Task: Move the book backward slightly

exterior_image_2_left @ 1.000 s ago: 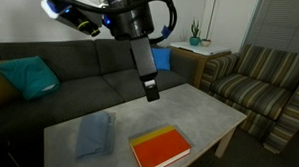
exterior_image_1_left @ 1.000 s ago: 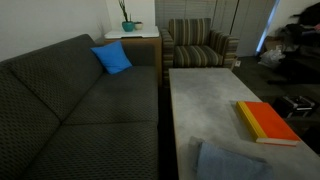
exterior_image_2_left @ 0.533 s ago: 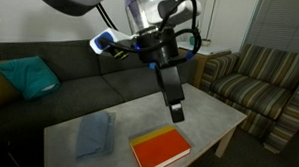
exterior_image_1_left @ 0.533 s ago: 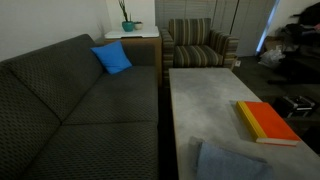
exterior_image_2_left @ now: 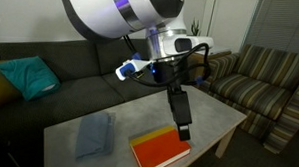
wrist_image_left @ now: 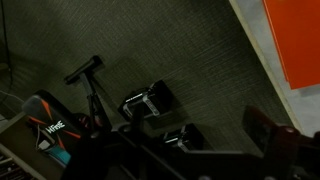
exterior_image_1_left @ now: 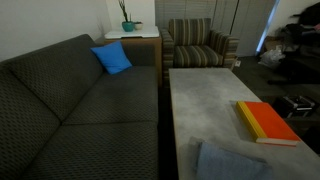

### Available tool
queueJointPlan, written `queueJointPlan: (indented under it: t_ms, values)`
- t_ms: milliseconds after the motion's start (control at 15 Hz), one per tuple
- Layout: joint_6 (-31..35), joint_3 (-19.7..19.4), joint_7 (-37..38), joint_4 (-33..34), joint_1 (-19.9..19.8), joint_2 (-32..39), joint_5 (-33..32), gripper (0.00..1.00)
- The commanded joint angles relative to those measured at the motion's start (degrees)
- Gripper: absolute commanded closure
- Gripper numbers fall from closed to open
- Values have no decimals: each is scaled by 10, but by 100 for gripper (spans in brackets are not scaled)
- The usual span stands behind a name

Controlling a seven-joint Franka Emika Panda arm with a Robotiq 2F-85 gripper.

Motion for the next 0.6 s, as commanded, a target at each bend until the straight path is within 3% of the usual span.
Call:
queueJointPlan:
  t_ms: [0,200,533]
  values:
    - [14,-28,-23,-4,28,2,19,0]
    - [33,-68,-6,47,56,57,-9,0]
    - [90,-58,-94,148,24,172,51,0]
